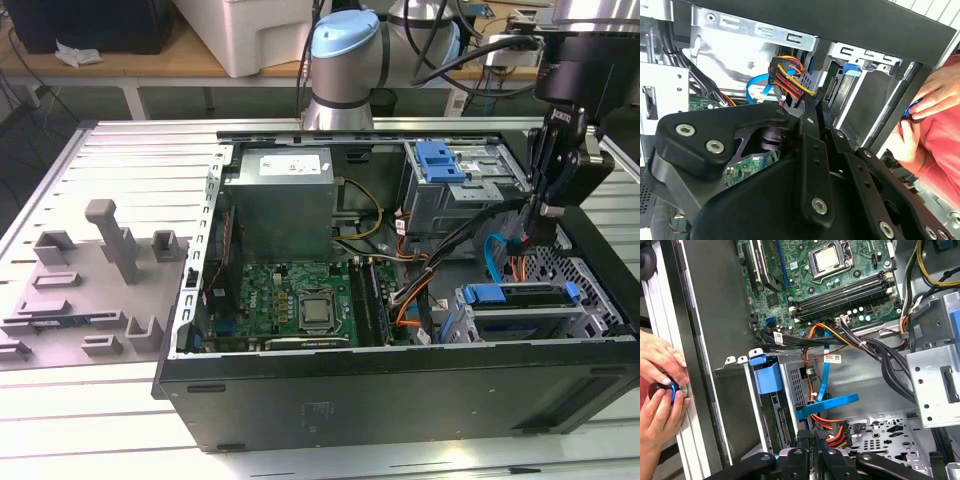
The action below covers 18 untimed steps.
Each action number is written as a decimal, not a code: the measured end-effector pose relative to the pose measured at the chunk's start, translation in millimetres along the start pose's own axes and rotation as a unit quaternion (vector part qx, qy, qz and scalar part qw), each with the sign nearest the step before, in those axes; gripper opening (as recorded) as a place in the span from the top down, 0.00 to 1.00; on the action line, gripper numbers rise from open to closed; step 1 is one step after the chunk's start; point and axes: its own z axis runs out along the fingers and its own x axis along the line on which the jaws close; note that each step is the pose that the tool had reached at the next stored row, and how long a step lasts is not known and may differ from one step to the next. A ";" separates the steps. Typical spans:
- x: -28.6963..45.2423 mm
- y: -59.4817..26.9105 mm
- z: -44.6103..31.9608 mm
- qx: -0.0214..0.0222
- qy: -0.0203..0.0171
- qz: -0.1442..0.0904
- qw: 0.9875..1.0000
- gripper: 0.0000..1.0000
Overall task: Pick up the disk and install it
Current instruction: 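Insert the first disk wire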
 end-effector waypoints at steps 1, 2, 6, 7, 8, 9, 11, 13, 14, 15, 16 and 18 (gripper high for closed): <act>1.8 0.4 0.7 0.001 -0.003 -0.001 1.000 0.83; 2.9 0.8 1.0 0.001 -0.004 -0.001 1.000 0.83; 8.1 1.6 3.0 0.006 -0.007 -0.009 1.000 0.83; 9.1 1.8 3.3 0.007 -0.008 -0.011 1.000 0.83; 11.4 2.3 4.1 0.009 -0.008 -0.014 1.000 0.83; 13.8 3.1 5.0 0.011 -0.009 -0.018 1.000 0.83; 15.2 4.0 5.5 0.013 -0.009 -0.021 1.000 0.83; 16.9 5.3 6.1 0.015 -0.009 -0.025 1.000 0.83; 17.8 6.1 6.4 0.016 -0.010 -0.028 0.999 0.83; 18.8 6.9 6.7 0.018 -0.010 -0.031 0.999 0.83; 19.4 7.3 6.9 0.019 -0.010 -0.033 0.999 0.83; 21.1 8.8 7.5 0.022 -0.010 -0.041 0.999 0.83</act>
